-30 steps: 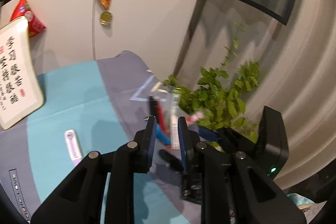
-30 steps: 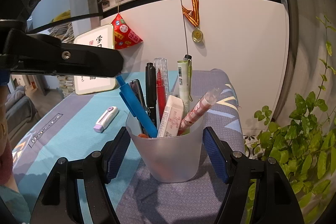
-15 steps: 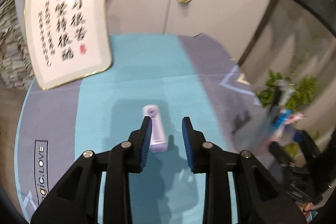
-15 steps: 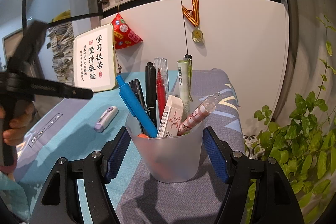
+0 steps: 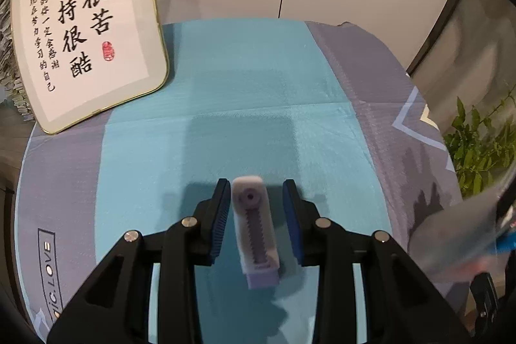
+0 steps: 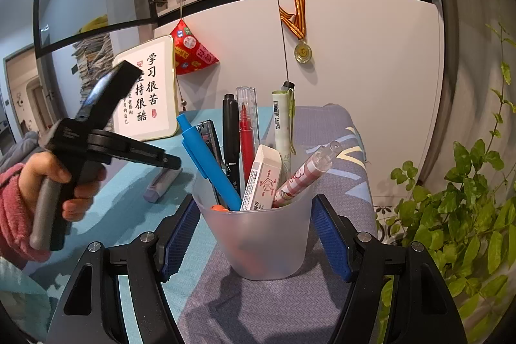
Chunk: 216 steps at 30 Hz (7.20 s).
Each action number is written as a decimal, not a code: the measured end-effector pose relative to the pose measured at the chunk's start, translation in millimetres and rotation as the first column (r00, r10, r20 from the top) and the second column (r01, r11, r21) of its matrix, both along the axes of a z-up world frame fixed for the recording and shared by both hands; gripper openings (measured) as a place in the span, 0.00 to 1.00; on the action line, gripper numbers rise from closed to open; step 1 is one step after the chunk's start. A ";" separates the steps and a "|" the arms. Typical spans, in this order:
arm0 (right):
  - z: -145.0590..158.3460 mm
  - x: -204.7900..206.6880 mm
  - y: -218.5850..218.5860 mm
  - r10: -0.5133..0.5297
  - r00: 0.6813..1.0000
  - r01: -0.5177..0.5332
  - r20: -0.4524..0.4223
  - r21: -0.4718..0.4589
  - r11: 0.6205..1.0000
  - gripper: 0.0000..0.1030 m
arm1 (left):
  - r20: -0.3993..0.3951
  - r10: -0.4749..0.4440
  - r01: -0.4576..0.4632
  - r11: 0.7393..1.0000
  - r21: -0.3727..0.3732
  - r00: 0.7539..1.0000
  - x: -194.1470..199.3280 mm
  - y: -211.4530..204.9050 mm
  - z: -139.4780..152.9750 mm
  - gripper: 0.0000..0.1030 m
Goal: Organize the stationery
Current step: 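Grasp the white-purple correction tape with the left gripper, then carry the correction tape above the cup with the left gripper, then lower the correction tape into the cup and open the left gripper, then withdraw the left gripper from the cup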
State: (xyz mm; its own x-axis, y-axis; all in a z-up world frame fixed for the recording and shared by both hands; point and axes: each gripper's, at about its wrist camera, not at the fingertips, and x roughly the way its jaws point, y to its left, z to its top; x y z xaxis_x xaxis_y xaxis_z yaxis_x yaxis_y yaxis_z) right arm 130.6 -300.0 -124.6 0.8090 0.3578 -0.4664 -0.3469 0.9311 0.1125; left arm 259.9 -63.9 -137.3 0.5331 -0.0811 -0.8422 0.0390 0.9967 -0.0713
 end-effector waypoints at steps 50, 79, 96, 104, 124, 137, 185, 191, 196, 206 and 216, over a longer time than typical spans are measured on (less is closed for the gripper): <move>0.0 0.3 0.2 -0.001 1.000 0.001 -0.001 -0.001 1.000 0.70 | 0.347 -0.278 0.349 0.924 -0.159 0.896 -123.5 -59.9 140.1 0.23; -0.4 0.8 0.3 0.000 1.000 0.000 -0.003 0.000 1.000 0.70 | 0.261 -0.349 0.409 0.882 -0.234 0.900 -96.0 -111.6 119.7 0.22; -1.3 0.0 1.2 0.000 1.000 0.000 -0.006 0.001 1.000 0.70 | 0.183 -0.353 0.391 0.883 -0.259 0.918 -89.6 -112.0 102.6 0.23; -1.0 0.6 0.7 0.000 1.000 0.000 -0.007 0.001 1.000 0.70 | 0.209 -0.341 0.386 0.890 -0.241 0.917 -87.2 -111.7 104.0 0.23; -1.6 0.7 1.3 0.000 1.000 0.000 -0.013 0.003 1.000 0.70 | 0.238 -0.308 0.358 0.910 -0.209 0.921 -92.3 -93.3 103.6 0.29; -2.7 0.2 1.2 -0.010 1.000 0.010 -0.021 0.011 1.000 0.75 | 0.330 -0.272 0.302 0.952 -0.043 0.904 -110.8 -68.2 100.1 0.42; 20.6 33.6 70.9 -0.066 0.996 0.055 -0.066 -0.163 0.985 0.68 | 0.352 -0.033 0.052 0.998 -0.045 0.936 -138.0 85.7 61.1 0.60; 30.2 53.5 114.4 -0.050 0.996 0.043 -0.077 -0.095 0.995 0.68 | 0.356 0.010 0.008 0.999 -0.050 0.935 -141.0 112.7 57.4 0.60; 34.6 81.3 151.3 -0.083 0.994 0.078 -0.066 -0.083 0.993 0.68 | 0.366 0.034 -0.012 0.998 -0.061 0.930 -142.2 133.6 56.5 0.60; 16.2 107.3 185.9 -0.088 0.989 0.074 -0.120 -0.116 0.990 0.68 | 0.349 0.053 -0.021 0.995 -0.093 0.936 -132.7 155.2 45.5 0.61; 15.1 91.4 190.6 -0.073 0.993 0.050 -0.097 -0.221 0.974 0.79 | 0.352 0.036 -0.008 0.997 -0.083 0.935 -137.3 146.3 49.4 0.63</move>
State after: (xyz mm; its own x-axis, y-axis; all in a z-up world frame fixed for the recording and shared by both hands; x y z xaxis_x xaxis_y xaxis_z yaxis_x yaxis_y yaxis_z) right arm 222.1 -109.4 -109.5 0.7696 0.1893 -0.6098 -0.2851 0.9565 -0.0628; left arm 122.6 82.4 -87.9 0.7973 -0.1246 -0.5905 0.0542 0.9893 -0.1356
